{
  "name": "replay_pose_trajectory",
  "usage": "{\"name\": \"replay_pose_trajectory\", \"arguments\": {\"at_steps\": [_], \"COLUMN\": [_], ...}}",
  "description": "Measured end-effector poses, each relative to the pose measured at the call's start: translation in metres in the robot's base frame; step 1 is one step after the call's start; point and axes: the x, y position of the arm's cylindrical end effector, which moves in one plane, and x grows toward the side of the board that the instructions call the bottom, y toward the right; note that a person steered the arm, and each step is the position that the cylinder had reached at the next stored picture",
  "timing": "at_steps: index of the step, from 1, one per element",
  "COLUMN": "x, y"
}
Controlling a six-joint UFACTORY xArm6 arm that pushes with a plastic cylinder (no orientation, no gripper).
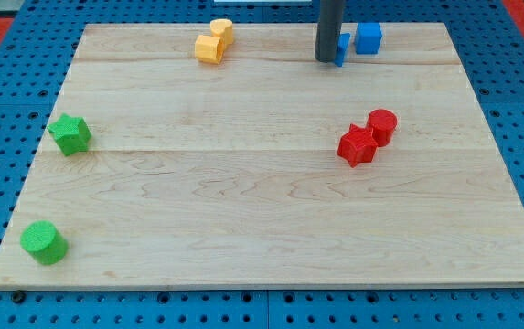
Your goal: Move away from the blue triangle
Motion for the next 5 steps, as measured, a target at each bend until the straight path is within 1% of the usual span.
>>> {"name": "replay_pose_trajectory", "arguments": {"at_steps": [2,3,4,5], "x": [0.0,0.022,0.048,0.05], "y": [0.0,-0.005,0.007,-0.007]}}
